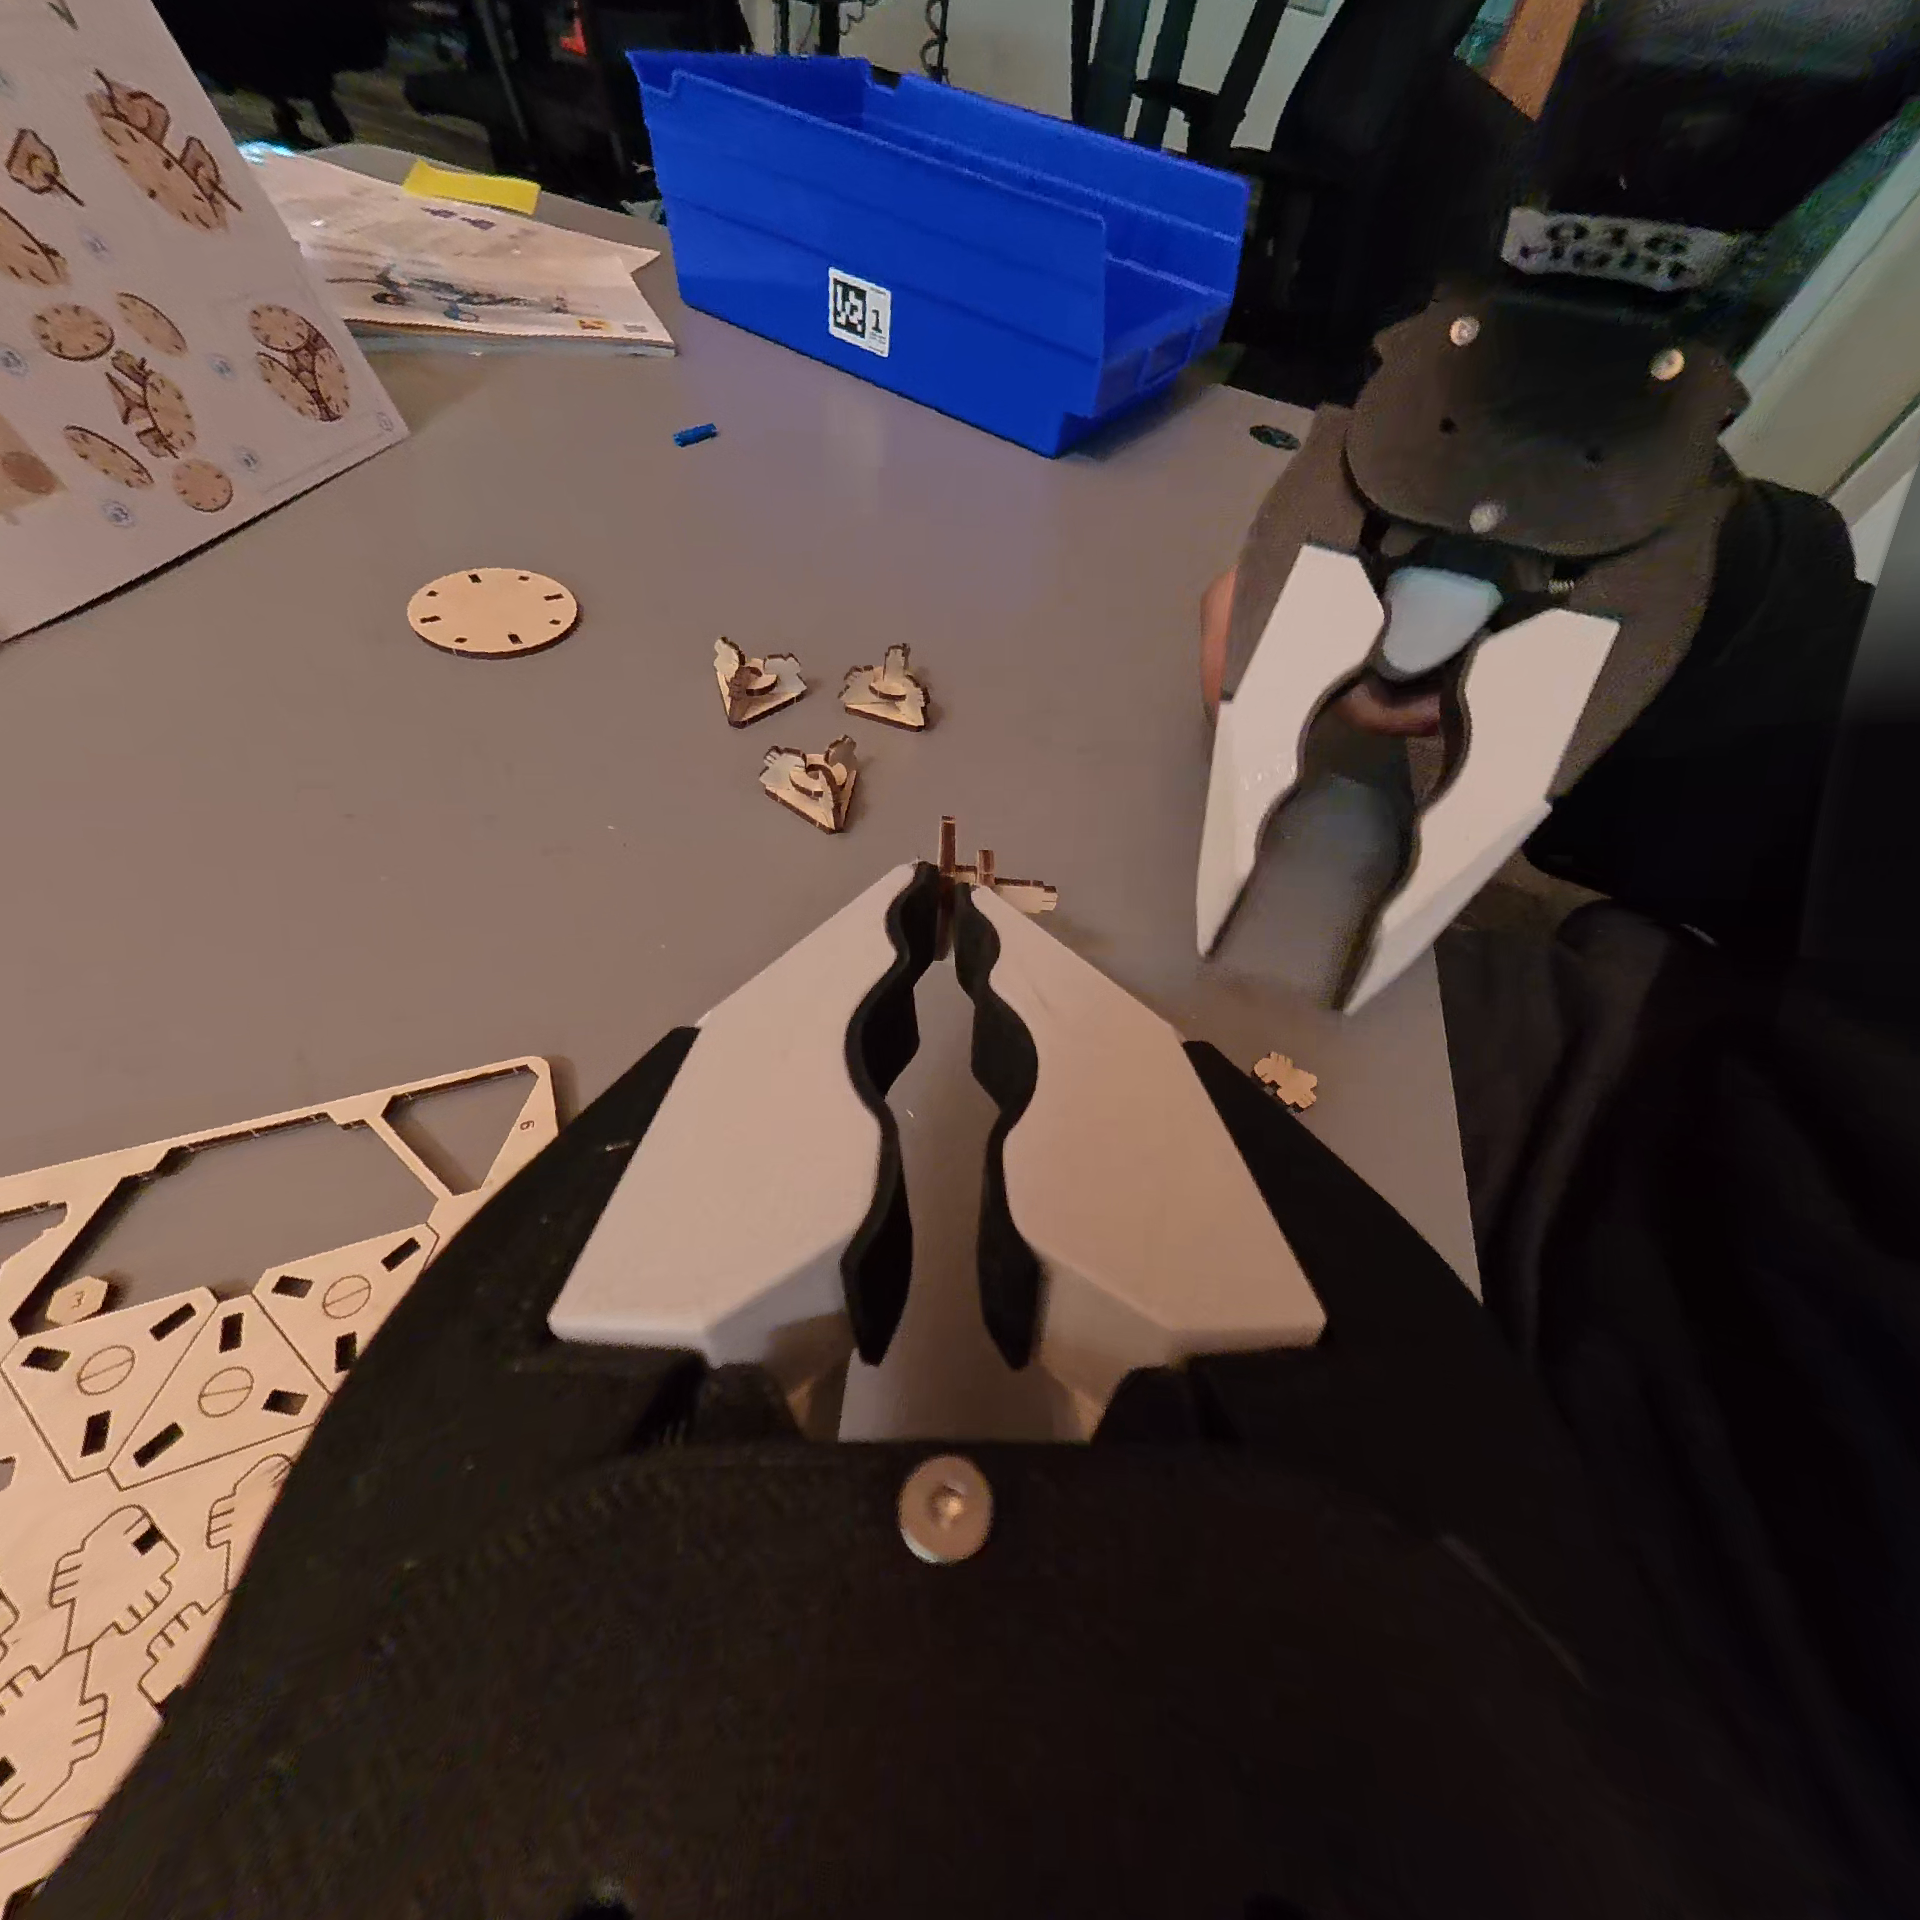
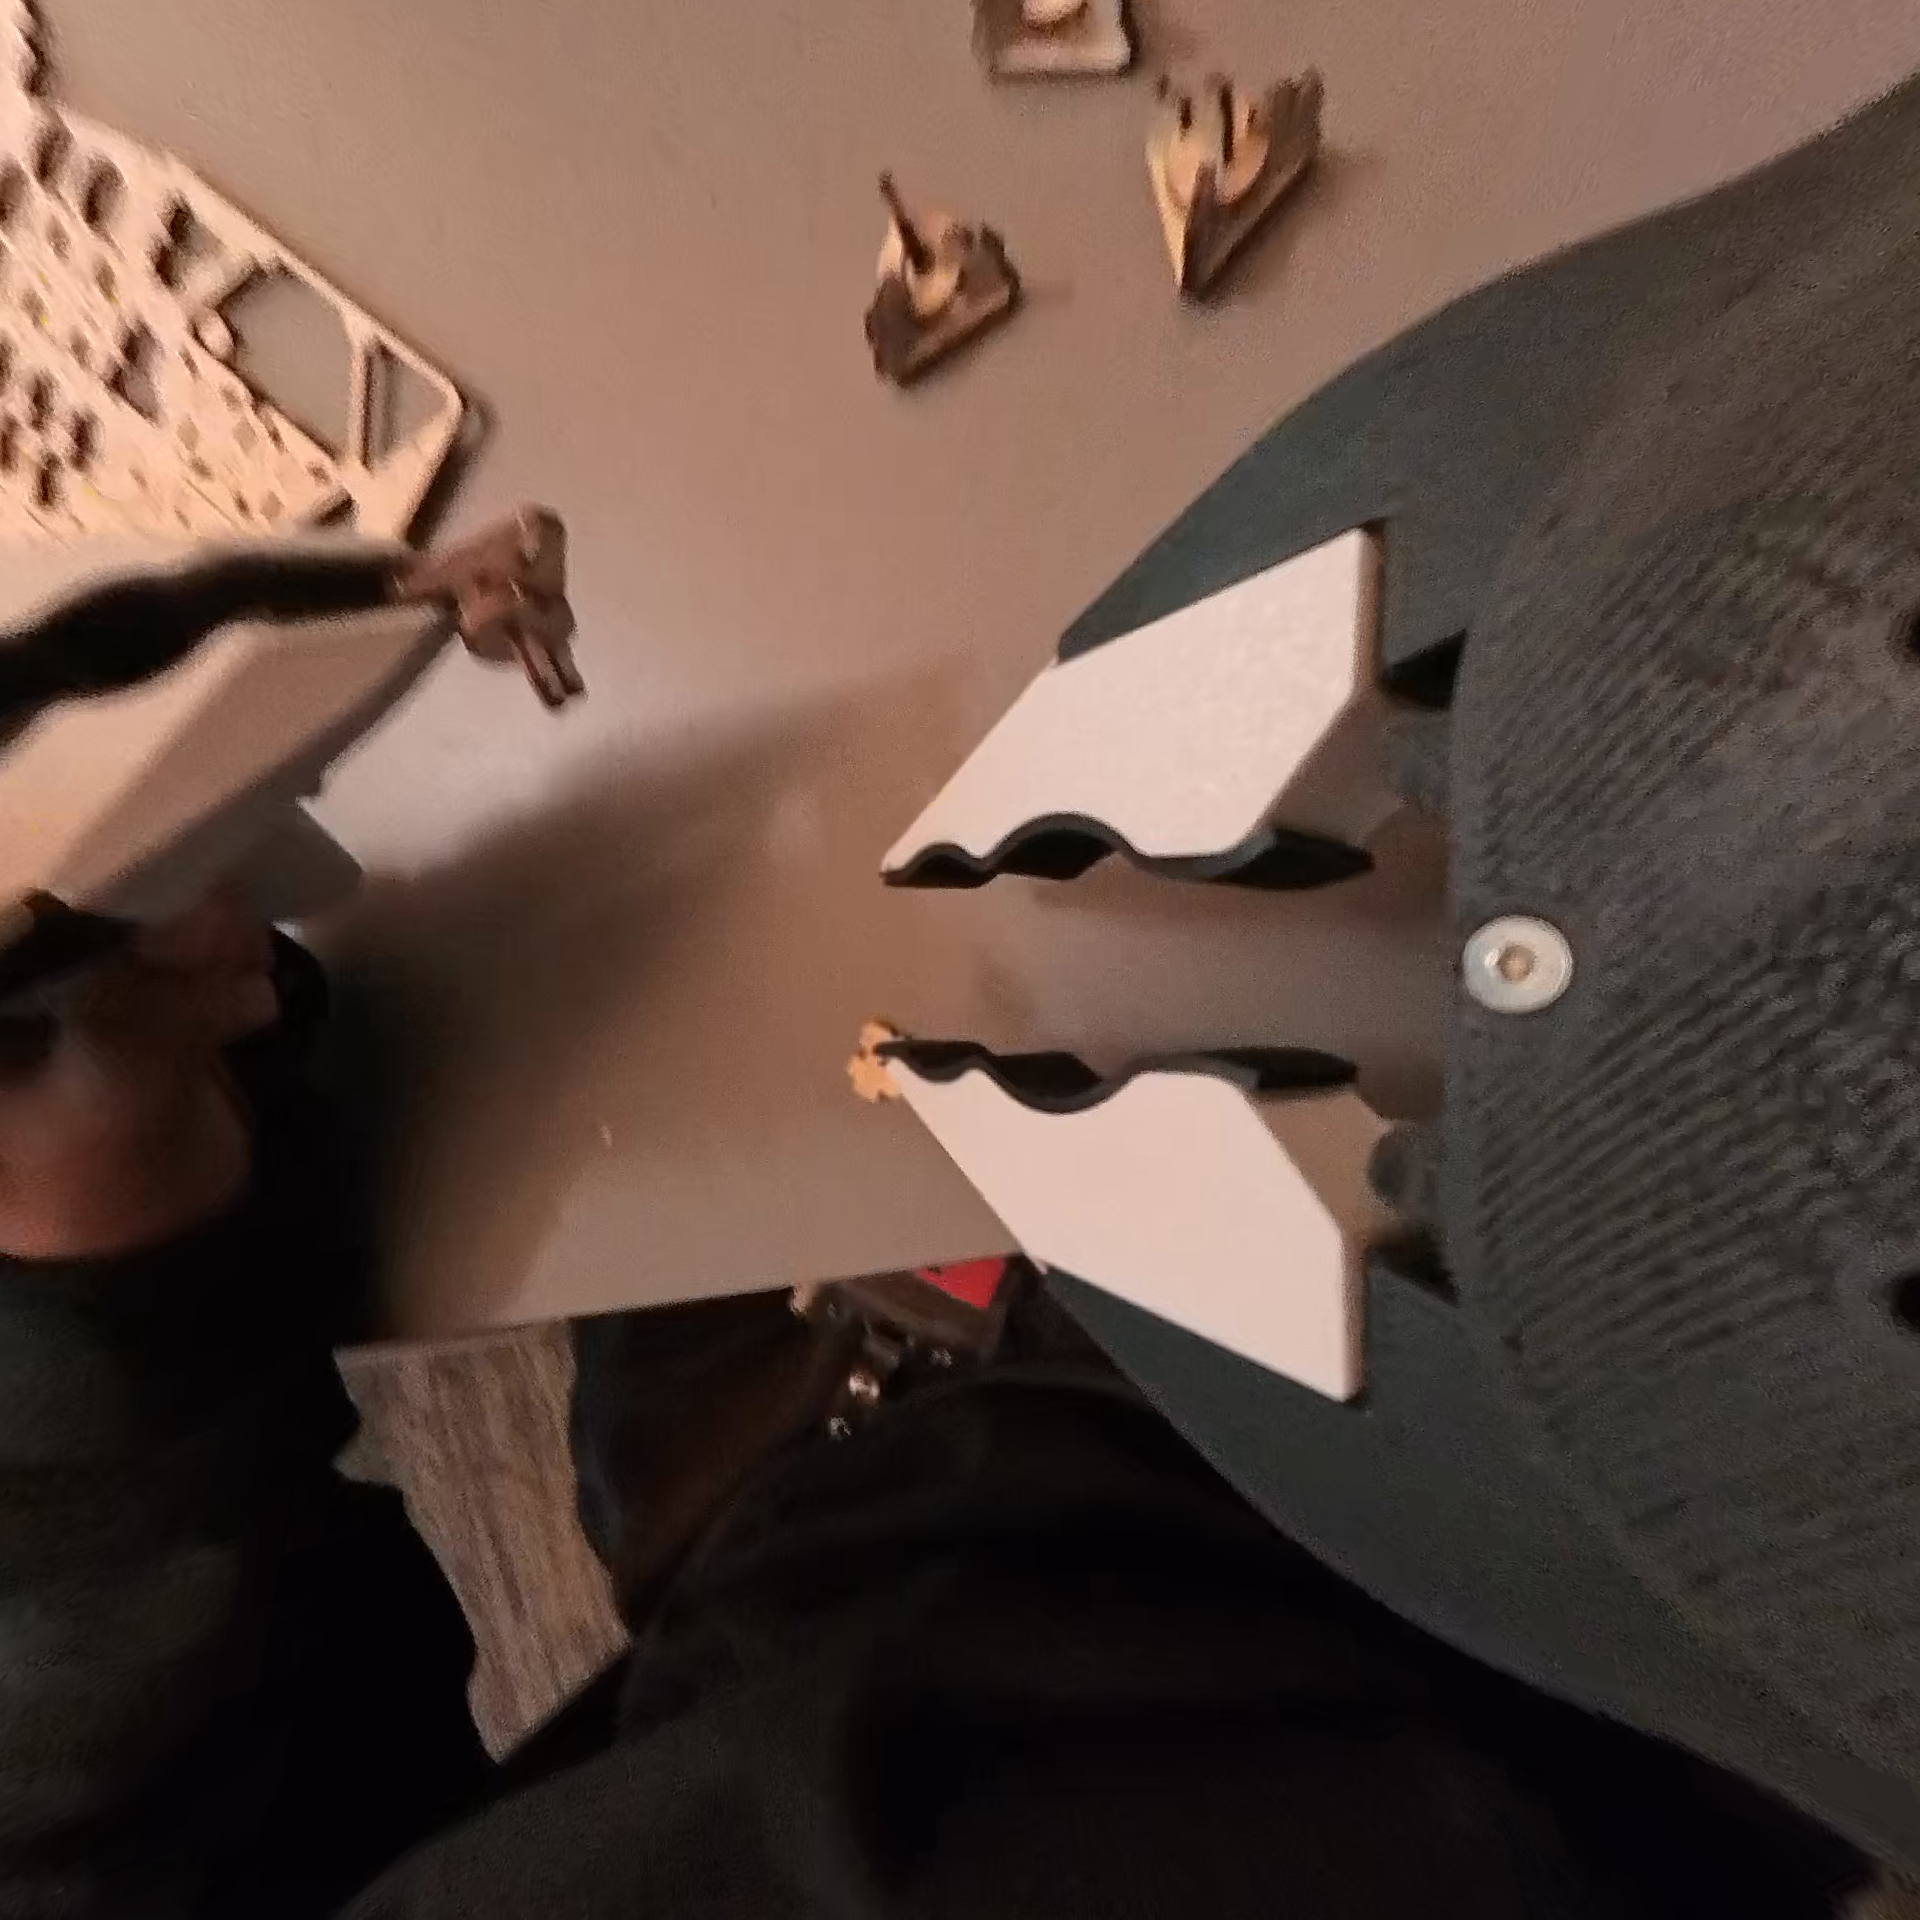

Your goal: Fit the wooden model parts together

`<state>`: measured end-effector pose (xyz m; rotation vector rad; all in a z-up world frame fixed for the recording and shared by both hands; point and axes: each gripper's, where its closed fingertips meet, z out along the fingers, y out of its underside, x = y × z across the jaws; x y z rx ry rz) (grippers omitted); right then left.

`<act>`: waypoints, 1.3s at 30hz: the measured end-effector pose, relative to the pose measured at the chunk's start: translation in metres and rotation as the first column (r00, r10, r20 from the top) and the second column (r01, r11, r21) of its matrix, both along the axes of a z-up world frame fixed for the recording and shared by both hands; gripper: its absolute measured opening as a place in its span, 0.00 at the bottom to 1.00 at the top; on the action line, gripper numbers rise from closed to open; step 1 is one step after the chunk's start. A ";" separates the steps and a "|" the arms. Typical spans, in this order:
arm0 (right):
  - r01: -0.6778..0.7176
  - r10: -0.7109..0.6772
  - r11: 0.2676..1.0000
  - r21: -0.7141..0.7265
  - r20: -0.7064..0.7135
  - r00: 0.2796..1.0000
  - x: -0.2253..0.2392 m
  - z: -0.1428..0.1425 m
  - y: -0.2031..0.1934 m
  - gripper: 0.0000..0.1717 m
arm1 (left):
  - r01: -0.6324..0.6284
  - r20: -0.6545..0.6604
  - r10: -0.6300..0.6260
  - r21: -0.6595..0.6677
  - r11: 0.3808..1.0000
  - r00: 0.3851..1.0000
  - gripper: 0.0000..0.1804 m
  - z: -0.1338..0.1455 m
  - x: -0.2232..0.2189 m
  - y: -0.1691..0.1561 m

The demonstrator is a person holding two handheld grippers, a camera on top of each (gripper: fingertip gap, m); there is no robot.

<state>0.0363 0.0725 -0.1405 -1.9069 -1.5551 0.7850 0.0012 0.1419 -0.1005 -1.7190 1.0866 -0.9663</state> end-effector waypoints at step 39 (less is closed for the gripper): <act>-0.019 0.025 0.994 0.106 -0.056 0.998 0.002 0.005 0.007 0.06 | 0.114 -0.070 -0.185 -0.565 0.817 0.980 0.03 -0.052 0.011 -0.028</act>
